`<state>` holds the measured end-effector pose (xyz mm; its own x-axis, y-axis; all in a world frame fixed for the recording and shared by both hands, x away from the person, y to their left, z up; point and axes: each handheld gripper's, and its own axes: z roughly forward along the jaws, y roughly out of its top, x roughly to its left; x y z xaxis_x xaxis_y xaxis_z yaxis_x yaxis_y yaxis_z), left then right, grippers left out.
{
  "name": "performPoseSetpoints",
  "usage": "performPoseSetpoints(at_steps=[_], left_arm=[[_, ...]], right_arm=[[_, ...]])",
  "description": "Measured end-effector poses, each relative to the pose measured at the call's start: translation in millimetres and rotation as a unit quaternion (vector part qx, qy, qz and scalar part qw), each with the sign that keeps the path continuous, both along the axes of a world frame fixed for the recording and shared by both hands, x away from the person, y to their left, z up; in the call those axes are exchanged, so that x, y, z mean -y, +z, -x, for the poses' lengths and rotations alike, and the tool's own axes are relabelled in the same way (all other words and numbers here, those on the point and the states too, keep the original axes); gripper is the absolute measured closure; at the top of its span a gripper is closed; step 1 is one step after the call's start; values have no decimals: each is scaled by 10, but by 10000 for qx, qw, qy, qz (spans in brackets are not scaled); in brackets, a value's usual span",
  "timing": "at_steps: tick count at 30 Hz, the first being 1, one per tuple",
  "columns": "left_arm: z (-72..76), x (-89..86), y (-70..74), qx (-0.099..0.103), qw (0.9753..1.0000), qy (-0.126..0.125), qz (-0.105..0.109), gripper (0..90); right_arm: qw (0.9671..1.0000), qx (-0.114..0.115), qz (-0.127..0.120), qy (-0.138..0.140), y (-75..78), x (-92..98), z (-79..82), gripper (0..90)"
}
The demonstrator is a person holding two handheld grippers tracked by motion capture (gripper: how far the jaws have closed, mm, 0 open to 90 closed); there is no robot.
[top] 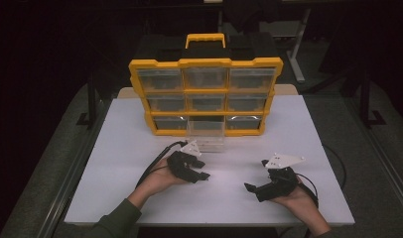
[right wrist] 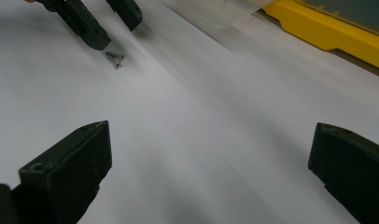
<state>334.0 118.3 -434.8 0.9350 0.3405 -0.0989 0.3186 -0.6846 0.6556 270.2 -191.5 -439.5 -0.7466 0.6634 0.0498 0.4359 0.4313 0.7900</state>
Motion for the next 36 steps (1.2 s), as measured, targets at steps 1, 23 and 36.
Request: performPoseSetpoints(at_steps=[1, 23, 36], left_arm=[[-3, -2, 0, -5, 10000, -8, 2, 585], [-7, 25, -69, -197, 9997, -111, -26, 810], [-26, 30, -114, -246, 9996, -77, -72, 844]], right_arm=[[10000, 0, -1, 2, 0, 0, 0, 0], [10000, 1, 3, 4, 0, -2, 1, 0], [10000, 2, 1, 5, 1, -2, 1, 0]])
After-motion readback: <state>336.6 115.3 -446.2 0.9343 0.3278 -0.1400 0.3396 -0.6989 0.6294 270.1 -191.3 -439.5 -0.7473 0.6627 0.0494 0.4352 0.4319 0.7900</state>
